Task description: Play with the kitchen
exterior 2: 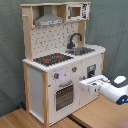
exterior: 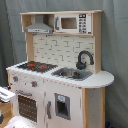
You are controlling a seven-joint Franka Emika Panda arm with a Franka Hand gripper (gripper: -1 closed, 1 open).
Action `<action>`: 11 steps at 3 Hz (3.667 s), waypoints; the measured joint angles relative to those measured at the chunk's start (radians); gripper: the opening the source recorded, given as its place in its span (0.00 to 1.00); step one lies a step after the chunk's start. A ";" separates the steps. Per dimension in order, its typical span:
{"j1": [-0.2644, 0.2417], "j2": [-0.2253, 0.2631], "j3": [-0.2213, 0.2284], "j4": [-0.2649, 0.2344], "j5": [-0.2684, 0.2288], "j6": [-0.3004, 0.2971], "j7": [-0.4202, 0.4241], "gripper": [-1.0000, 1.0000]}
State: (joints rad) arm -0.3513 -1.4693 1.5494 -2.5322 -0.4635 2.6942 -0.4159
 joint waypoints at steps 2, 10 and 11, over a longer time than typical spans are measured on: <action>-0.136 -0.002 -0.005 -0.028 0.001 0.163 0.021 1.00; -0.496 -0.004 -0.095 -0.022 0.001 0.772 -0.115 1.00; -0.496 -0.004 -0.097 -0.025 0.008 0.770 -0.093 1.00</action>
State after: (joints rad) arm -0.8476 -1.4729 1.4528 -2.5572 -0.4558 3.4637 -0.5087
